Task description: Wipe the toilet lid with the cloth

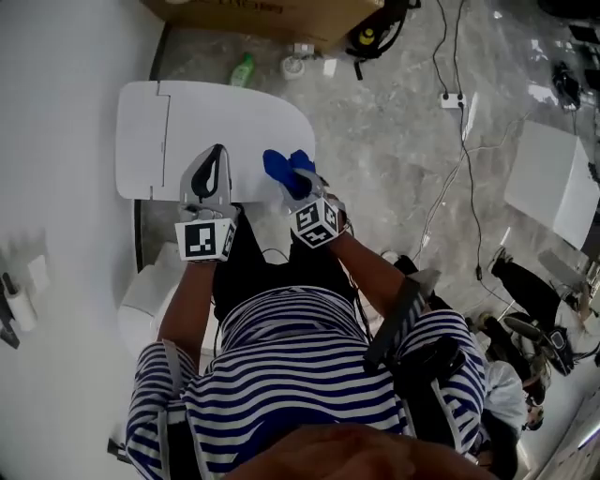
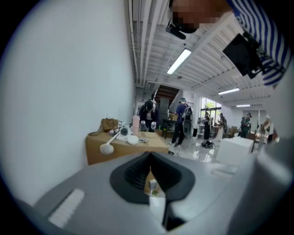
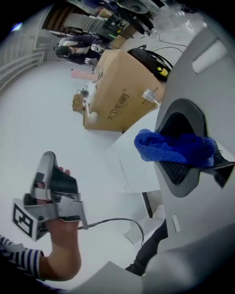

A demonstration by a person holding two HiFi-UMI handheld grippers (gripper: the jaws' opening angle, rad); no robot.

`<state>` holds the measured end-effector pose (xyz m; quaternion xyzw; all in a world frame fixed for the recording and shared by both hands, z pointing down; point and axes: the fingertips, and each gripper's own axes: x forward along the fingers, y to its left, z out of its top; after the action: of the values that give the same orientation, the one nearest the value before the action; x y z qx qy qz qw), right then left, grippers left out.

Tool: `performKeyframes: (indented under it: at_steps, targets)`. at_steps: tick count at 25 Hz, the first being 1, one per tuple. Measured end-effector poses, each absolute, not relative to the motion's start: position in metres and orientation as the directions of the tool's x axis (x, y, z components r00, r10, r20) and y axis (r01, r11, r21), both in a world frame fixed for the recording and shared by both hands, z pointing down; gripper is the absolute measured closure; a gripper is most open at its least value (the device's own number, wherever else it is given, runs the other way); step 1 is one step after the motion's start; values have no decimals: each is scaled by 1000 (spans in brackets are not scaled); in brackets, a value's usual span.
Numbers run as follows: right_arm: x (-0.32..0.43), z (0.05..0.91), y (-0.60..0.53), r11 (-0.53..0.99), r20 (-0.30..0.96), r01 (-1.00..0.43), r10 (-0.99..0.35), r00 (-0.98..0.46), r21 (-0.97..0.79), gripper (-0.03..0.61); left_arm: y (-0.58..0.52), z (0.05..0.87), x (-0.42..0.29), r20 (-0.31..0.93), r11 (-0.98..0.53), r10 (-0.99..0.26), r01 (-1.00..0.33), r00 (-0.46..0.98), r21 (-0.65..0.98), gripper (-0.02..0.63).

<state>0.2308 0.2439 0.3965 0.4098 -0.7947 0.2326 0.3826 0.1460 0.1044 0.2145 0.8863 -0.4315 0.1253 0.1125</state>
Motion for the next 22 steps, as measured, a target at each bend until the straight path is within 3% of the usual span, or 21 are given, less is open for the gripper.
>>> performKeyframes:
  at_steps: [5,13,22]
  targets:
    - [225,261,169,522,655,-853,-646,-392,5,463,75,121,120,211,-565,-798,-823,564,63,612]
    - [223,56,127,408,370,-912,-842,-393,-40,463,83,-5,96,142,-550,-825,-835,547,21,612]
    - [191,-40,102,440,156,-897,-883,-442,-50,463,62,-58,67,59,-491,-869,-871,491,3,612]
